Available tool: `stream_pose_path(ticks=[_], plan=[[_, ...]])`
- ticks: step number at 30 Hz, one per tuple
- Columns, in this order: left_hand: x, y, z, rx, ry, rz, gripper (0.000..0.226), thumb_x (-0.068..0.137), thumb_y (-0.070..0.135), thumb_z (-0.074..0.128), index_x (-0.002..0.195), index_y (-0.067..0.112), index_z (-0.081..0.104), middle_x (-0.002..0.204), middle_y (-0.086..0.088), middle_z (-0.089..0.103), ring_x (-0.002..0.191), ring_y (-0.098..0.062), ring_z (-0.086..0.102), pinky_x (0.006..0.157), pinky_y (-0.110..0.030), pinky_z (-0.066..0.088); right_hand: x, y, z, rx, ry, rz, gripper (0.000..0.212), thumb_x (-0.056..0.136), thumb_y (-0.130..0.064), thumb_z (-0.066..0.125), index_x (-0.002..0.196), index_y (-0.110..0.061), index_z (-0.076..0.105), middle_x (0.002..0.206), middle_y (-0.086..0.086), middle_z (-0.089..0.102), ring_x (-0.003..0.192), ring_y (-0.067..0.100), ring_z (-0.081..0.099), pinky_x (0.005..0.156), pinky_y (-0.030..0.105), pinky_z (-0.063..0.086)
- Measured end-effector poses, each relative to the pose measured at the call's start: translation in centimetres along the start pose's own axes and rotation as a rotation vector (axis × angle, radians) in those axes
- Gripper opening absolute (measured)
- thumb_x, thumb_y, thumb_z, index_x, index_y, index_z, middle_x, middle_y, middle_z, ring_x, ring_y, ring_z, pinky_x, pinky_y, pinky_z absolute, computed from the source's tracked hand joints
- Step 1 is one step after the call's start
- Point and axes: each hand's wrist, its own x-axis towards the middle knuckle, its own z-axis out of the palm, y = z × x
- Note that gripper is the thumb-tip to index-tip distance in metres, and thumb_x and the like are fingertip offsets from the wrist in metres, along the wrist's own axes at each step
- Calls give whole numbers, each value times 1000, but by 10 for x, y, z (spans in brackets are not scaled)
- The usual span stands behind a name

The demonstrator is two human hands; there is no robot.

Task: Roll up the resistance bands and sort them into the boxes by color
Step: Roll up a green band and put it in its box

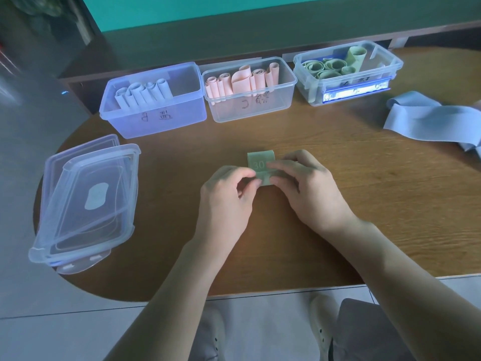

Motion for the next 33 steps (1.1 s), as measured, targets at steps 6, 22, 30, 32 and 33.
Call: stream_pose_path(ticks=[6, 22, 30, 32, 33], plan=[[5, -1, 2, 5, -20, -33, 27, 85, 26, 82, 109, 14, 78, 101, -1, 73, 84, -10, 66, 77, -14, 51, 5, 2, -1, 49, -41, 1, 24, 93, -15, 71, 117, -9, 74, 114, 5, 66, 103, 25, 65, 93, 26, 51], [17, -9, 14, 20, -18, -4, 28, 86, 19, 80, 113, 11, 76, 110, -4, 72, 99, -21, 67, 90, -32, 55, 19, 8, 7, 58, 13, 75, 26, 91, -10, 72, 116, -9, 75, 109, 8, 65, 97, 16, 62, 90, 9, 40], [36, -19, 22, 8, -19, -32, 20, 90, 15, 73, 108, 9, 78, 101, -12, 66, 89, -25, 64, 84, -13, 37, 26, 11, 9, 78, -51, 99, 35, 89, -17, 76, 123, -12, 72, 115, 5, 65, 98, 20, 63, 91, 16, 44], [40, -20, 24, 23, 33, -9, 17, 89, 15, 75, 103, 8, 79, 99, -11, 65, 86, -23, 63, 83, -15, 40, 31, 14, 12, 64, -75, 132, 36, 92, -18, 73, 128, -13, 70, 117, 6, 63, 106, 28, 61, 97, 35, 49], [41, -20, 24, 25, 56, 8, 15, 88, 15, 75, 101, 9, 78, 99, -9, 65, 86, -21, 63, 83, -19, 44, 33, 15, 12, 55, -80, 140, 36, 93, -19, 72, 128, -14, 69, 117, 6, 62, 107, 29, 60, 98, 40, 49]])
